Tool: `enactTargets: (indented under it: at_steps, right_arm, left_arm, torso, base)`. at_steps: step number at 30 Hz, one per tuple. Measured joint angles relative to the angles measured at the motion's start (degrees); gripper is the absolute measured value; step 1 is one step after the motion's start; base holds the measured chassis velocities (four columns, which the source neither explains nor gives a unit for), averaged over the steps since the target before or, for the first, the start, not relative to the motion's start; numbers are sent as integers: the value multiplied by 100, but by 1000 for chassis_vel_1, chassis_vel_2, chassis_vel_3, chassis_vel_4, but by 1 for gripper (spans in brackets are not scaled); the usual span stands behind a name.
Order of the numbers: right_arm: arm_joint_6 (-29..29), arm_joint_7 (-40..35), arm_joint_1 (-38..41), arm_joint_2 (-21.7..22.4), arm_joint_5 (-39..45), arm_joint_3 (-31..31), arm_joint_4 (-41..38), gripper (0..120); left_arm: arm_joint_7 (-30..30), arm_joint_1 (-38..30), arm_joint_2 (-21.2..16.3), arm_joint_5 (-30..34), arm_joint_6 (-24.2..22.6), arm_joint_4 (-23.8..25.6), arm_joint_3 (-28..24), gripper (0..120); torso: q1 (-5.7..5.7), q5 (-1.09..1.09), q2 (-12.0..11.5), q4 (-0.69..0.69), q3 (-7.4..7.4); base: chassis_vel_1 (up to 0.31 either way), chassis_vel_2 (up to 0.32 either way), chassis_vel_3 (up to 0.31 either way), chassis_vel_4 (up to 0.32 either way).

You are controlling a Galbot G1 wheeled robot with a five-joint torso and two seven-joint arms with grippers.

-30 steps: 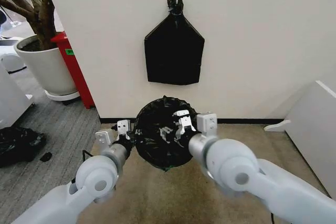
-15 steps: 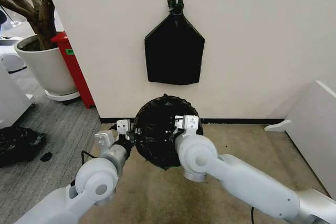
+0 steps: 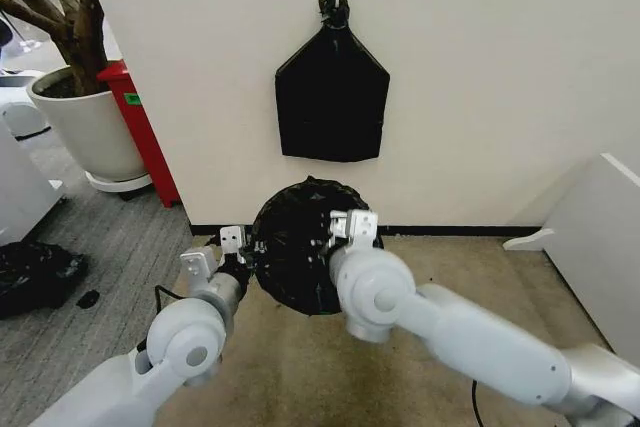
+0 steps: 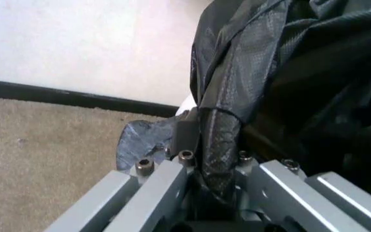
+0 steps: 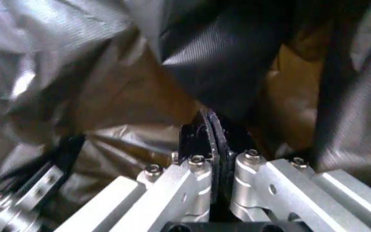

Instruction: Place the garbage bag over the trash bin.

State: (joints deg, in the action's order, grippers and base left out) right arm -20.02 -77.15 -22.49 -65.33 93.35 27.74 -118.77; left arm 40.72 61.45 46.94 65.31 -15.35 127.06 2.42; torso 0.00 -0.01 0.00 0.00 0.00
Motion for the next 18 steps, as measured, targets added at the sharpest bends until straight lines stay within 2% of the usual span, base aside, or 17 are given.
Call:
enactTargets:
  at_steps: [8,18]
  right_arm:
    - [-54,47,-260,-416,-377,125,699,0]
    - [-85,153,-119,-861,-801,113,1587,0]
  left_arm:
    - [-26,-30,-39,21,21,61,43,0]
    - [-76,66,-15,-32,37,211,42,0]
  torso:
    - [0,1,0,-1,0]
    - [0,0,0,0,0]
  base:
    - [0,0,0,0]
    - [0,0,0,0]
